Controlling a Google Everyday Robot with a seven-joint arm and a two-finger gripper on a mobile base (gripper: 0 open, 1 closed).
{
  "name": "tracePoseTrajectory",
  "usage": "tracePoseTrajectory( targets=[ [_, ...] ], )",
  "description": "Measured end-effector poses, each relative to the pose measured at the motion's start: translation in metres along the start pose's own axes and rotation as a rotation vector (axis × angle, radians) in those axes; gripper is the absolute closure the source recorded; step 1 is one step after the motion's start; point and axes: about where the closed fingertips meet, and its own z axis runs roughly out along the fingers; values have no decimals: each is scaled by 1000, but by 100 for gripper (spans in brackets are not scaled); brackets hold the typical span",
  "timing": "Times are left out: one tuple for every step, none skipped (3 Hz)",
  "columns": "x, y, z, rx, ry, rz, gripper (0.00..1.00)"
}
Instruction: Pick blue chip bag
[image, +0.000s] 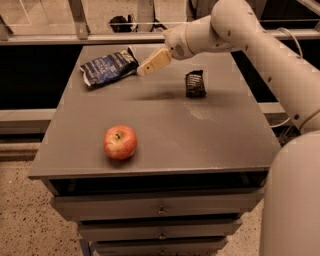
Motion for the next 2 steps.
tracePoseTrajectory(
  targets=[
    [12,-5,43,13,51,25,0],
    [15,-9,85,17,65,49,0]
  ],
)
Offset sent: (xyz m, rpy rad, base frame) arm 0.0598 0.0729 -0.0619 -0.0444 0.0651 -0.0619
